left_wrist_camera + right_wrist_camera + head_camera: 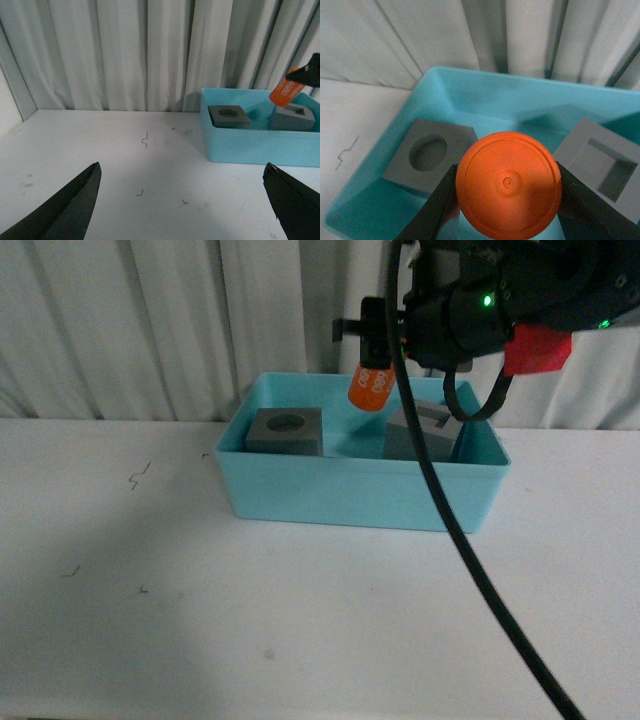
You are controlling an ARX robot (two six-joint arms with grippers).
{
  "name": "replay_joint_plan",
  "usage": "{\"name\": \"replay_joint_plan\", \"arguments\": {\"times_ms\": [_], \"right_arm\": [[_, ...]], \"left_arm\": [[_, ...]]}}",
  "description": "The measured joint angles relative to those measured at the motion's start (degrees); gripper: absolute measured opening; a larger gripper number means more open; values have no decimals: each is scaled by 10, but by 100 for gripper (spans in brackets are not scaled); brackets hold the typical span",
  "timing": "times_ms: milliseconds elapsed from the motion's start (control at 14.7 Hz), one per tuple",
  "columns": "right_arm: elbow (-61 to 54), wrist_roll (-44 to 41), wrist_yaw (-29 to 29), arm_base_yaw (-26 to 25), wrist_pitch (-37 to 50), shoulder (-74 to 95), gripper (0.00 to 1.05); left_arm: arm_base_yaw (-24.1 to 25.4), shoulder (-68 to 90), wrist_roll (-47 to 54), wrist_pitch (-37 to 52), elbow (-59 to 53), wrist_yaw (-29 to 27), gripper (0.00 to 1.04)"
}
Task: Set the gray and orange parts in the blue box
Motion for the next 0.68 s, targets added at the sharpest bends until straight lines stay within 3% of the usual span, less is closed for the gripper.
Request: {"name": "replay_joint_plan", "arguments": {"times_ms": [204,680], "right_arm": [[7,-8,25,10,-7,56,47],[158,-17,38,10,-69,177,47]], "left_arm": [[0,0,0,0,0,0,98],[0,0,0,0,0,0,98]]}}
